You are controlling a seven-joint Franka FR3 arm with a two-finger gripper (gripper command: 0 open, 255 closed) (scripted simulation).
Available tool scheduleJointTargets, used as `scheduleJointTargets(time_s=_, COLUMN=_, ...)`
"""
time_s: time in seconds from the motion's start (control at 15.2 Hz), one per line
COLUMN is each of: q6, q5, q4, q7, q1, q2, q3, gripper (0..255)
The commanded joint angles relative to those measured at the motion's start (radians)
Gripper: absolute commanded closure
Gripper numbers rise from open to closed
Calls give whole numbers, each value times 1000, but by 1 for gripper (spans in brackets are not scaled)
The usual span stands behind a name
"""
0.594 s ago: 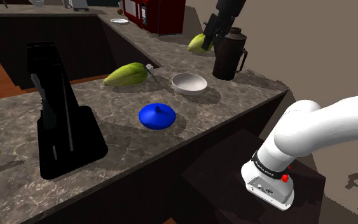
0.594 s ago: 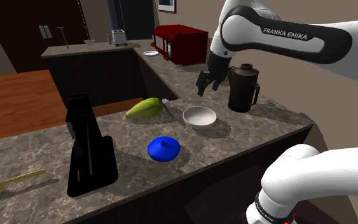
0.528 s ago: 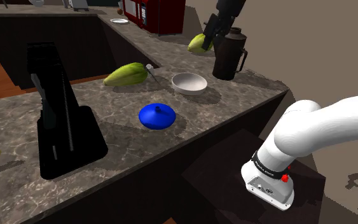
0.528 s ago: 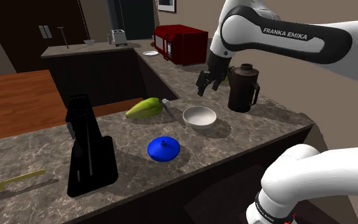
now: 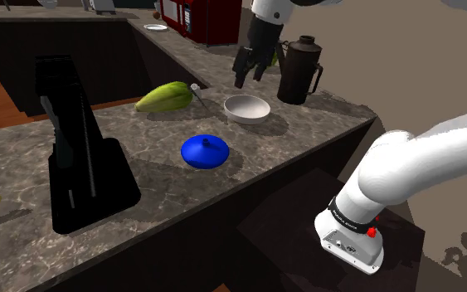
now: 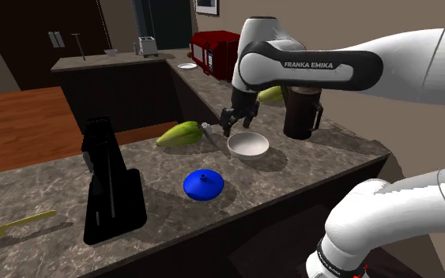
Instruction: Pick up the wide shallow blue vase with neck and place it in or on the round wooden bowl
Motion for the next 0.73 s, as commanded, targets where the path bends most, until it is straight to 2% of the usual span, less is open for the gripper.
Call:
scheduleJointTargets(time_s=0.0, q6=37, q5=4, q4=-10, q7=43, q1=6, q2=40, q3=39, gripper=0)
scheduleJointTargets(time_s=0.33, q6=127, q5=-5, q4=5, q7=146, q1=11, q2=181, q3=128, gripper=0)
scheduleJointTargets(time_s=0.66, q6=207, q5=-44, q4=48, q7=262, q1=12, q2=346, q3=211, gripper=0)
